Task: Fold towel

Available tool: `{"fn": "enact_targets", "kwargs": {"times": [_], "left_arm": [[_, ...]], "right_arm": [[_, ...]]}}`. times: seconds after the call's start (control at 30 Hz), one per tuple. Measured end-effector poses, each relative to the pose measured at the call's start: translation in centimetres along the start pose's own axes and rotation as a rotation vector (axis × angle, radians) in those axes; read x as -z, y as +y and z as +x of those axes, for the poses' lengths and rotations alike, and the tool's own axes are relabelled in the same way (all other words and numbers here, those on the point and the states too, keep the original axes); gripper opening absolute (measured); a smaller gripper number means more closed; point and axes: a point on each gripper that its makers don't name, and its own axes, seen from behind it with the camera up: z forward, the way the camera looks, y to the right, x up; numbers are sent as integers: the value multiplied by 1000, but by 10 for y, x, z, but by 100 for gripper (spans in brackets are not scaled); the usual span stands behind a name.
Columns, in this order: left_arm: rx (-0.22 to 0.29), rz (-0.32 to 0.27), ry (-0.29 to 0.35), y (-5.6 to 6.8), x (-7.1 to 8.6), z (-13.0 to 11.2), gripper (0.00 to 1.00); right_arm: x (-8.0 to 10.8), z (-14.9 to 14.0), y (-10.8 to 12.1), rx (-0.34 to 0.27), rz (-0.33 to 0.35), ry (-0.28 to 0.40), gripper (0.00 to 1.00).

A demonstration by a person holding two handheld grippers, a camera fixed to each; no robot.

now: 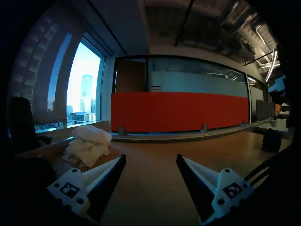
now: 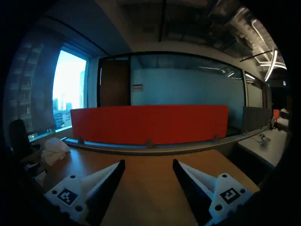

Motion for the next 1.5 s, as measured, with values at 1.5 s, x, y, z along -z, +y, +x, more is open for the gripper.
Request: {"fn": "enact_targets", "kwargs": {"times": [1.5], "left_arm": [[-7, 18, -17, -3, -5, -21, 99]], "right_arm": [[11, 28, 44, 59, -58, 87, 98]]}}
